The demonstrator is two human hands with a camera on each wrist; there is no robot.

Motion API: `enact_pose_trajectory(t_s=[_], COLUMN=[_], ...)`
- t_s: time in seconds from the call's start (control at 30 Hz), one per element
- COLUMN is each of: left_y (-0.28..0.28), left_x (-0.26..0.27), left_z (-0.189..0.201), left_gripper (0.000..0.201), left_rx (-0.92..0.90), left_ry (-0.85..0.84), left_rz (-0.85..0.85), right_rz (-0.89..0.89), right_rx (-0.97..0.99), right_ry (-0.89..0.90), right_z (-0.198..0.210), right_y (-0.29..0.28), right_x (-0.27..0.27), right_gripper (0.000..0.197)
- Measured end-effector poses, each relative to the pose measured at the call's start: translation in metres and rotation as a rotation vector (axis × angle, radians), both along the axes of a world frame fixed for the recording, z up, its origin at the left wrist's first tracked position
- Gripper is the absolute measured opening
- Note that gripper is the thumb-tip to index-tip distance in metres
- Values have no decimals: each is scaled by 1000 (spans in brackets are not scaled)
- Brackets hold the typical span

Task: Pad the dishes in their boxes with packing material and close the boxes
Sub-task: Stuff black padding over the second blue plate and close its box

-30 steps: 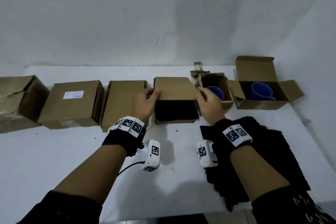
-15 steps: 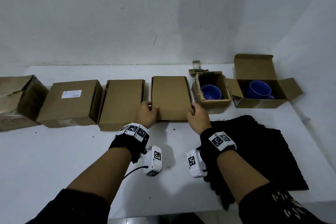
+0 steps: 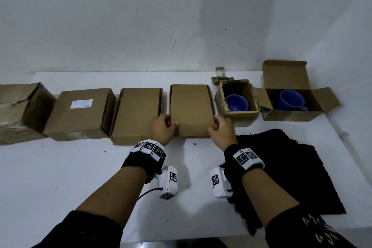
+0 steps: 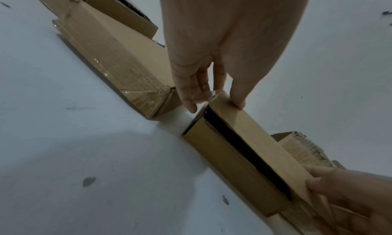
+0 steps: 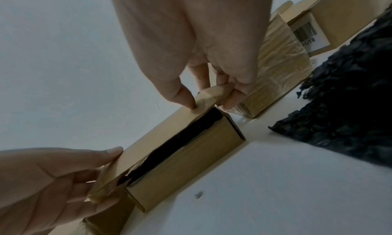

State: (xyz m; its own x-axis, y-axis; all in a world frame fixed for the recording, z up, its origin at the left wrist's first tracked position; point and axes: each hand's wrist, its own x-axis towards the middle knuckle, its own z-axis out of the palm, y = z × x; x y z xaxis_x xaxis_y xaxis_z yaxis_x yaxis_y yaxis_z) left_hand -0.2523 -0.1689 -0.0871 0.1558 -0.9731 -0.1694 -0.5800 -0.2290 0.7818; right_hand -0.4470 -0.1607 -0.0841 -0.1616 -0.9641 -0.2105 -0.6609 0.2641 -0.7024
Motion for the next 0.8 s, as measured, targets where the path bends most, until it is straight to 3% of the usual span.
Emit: enact_pose_trajectory(t_s=[0.3, 0.4, 0.6, 0.8], left_y=[10, 12, 15, 15], left_x=[-3, -4, -4, -3], left_z=[-11, -12, -14, -17], left_gripper=[48, 48, 38, 38], left_rx=[-5, -26, -62, -47], left_ry=[-232, -235, -209, -158], left_rz=[-80, -89, -123, -119], right_rz=[22, -20, -211, -385], right_rx=[-28, -69, -117, -94], right_ry=[63, 34, -136, -369], right_z=[-12, -16, -23, -33], right_y=[13, 16, 22, 21], right_x=[-4, -3, -5, -5], right_gripper=[49, 44, 23, 13])
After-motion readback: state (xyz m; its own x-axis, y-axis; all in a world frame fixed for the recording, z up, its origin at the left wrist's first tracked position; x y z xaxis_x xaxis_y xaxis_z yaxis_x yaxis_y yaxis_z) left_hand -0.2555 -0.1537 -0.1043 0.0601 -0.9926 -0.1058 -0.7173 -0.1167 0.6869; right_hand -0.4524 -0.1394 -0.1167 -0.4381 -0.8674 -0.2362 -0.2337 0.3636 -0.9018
